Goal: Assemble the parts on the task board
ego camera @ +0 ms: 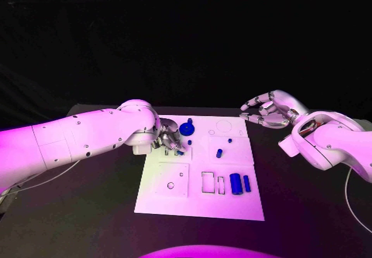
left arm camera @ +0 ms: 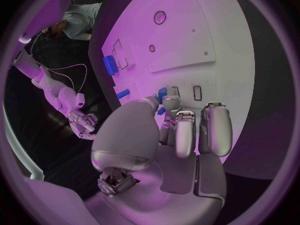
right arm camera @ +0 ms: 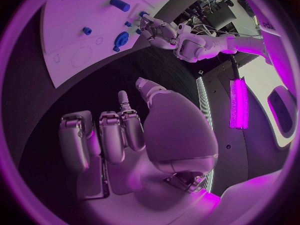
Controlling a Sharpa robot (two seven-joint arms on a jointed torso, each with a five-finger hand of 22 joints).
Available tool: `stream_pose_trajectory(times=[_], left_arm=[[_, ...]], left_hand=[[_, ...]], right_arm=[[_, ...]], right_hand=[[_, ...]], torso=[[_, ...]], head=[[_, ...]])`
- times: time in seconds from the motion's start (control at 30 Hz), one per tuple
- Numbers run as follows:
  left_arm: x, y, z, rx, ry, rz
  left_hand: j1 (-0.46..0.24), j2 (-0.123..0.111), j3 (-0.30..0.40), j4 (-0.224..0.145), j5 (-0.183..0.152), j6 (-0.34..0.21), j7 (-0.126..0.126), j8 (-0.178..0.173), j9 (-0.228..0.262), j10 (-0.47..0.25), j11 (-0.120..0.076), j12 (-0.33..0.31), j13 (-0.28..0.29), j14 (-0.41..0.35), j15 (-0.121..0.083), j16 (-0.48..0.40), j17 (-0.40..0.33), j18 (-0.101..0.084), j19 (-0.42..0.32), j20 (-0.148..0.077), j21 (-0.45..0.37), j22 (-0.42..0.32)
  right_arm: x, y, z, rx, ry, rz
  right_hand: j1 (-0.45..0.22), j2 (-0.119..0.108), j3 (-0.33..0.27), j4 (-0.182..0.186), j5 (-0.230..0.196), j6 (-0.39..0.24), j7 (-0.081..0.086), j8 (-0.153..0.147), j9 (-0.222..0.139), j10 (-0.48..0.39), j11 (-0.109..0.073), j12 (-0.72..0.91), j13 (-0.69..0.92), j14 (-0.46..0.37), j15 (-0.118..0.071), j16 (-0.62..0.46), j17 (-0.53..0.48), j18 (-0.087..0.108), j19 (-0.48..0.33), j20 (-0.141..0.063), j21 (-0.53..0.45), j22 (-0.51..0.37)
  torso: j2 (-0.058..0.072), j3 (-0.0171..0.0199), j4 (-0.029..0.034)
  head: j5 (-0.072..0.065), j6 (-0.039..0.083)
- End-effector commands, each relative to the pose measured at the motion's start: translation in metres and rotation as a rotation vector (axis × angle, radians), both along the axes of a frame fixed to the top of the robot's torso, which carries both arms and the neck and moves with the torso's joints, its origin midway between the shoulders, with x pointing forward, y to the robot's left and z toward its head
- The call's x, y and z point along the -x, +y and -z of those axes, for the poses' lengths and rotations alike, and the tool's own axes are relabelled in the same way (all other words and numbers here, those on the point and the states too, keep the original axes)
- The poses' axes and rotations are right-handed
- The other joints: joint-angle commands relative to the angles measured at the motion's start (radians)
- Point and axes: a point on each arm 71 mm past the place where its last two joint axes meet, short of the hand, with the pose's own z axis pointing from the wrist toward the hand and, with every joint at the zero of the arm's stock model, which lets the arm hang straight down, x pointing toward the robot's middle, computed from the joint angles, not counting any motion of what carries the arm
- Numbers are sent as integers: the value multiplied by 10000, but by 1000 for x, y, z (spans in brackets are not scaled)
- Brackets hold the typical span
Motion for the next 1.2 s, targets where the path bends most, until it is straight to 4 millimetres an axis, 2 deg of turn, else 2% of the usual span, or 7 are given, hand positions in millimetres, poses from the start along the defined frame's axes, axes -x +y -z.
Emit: stream_pose_trajectory(times=[0.03, 0.07, 0.1, 0.23, 0.63, 0.87, 1.2], left_arm=[[2, -1, 1, 385, 360, -140], [2, 0, 1, 443, 397, -183], [2, 0, 1, 516, 431, -240], [2, 3, 1, 822, 530, -498], [6, 11, -6, 1400, 221, -1009], [6, 12, -10, 894, -1001, -885], [7, 9, -9, 433, -2114, -752]], left_hand=[[-290, -689, 1869, -376, 30, 7, -8, 263, 523, 74, 13, 7, 19, 1016, -4, -16, 2570, -156, 0, -49, 62, 20], [-317, -853, 2207, -544, 27, -14, -35, 302, 580, 76, 15, 7, 15, 1015, -29, -18, 2567, -160, 4, -34, 68, 33], [-1072, -1350, 3741, -1047, 52, -33, -8, 548, 897, 185, 36, 83, 50, 1015, -27, -18, 2567, -162, 6, 2, 74, 55], [-2082, -1493, 4996, -2103, 119, -122, -40, 874, 1404, 336, 9, 216, 145, 1021, -31, -4, 2584, -176, 13, 13, 89, 98], [-2426, -1476, 5382, -2580, 260, -81, -47, 999, 1631, 489, -15, 375, 295, 1021, -42, -4, 2585, -165, 5, -6, 80, 91], [-2821, -1669, 5533, -2938, 1437, 100, -114, 1112, 1850, 813, -83, 701, 630, 1037, -99, 33, 2630, -155, -8, -55, 56, 57], [-2919, -1743, 5576, -3012, 1777, 206, -161, 1172, 1930, 1047, -129, 983, 935, 1038, -139, 35, 2634, -152, -5, -97, 50, 53]], right_arm=[[0, 1, 2, 108, 116, -144], [0, 1, 2, 111, 124, -141], [0, 1, 2, 114, 133, -136], [0, 0, 3, 131, 172, -113], [-1, -4, 5, 148, 223, -22], [-2, -6, 5, 144, 202, 42], [-1, -7, 5, 134, 182, 52]], right_hand=[[60, -59, 55, 3, 33, 7, -13, 49, 13, -11, -81, -50, 1428, 801, -86, -46, 1560, 5, 886, -74, -57, 2480], [60, -59, 55, 3, 33, 7, -13, 49, 13, -11, -81, -50, 1428, 801, -86, -46, 1560, 5, 886, -74, -57, 2480], [57, -64, 62, 3, 60, 4, -13, 54, 13, -13, -82, -53, 1425, 800, -86, -48, 1553, 6, 883, -75, -62, 2477], [57, -64, 62, 3, 60, 4, -13, 54, 13, -13, -82, -53, 1425, 800, -86, -48, 1553, 6, 883, -75, -62, 2477], [26, -80, 60, 18, 92, -2, -10, 61, 12, -23, -80, -66, 1413, 796, -86, -54, 1537, 11, 872, -76, -80, 2467], [-18, -90, 55, 45, 110, -6, -9, 70, 12, -23, -78, -66, 1412, 795, -85, -56, 1534, 12, 869, -77, -84, 2465], [-46, -86, 56, 66, 121, -8, -10, 77, 12, -29, -77, -74, 1405, 793, -85, -60, 1525, 14, 864, -77, -92, 2461]], torso=[[1, 6, 3], [1, 7, 1], [1, 7, 1], [3, 9, 0], [6, 20, 22], [5, 13, 21], [4, 11, 5]], head=[[2, -12], [8, -10], [8, -10], [12, -13], [56, -19], [82, -33], [132, -58]])
